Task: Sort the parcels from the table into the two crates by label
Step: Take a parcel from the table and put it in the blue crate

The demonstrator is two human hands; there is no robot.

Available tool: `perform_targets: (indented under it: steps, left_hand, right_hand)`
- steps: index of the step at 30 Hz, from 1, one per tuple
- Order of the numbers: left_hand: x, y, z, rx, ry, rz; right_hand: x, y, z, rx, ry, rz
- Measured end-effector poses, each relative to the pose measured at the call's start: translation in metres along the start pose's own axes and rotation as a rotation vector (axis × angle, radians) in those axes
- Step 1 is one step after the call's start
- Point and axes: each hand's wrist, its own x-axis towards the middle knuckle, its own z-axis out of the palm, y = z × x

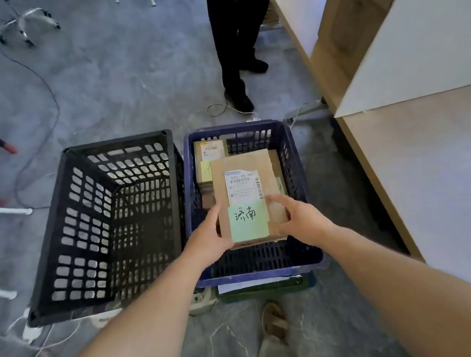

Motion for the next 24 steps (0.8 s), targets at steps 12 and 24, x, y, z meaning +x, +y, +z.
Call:
perform_targets:
  steps: [12,24]
  left_hand:
    - [0.076,-0.051,0.02,0.187,-0.203,-0.282]
    - [0.128,-0.1,0.058,0.451,-0.277,-0.436]
  right_hand:
    - [0.08,0.038,0.062,-0.038,-0.248,0.103]
    - [0.138,0.068,0.146,-0.044,-0.301,0.138]
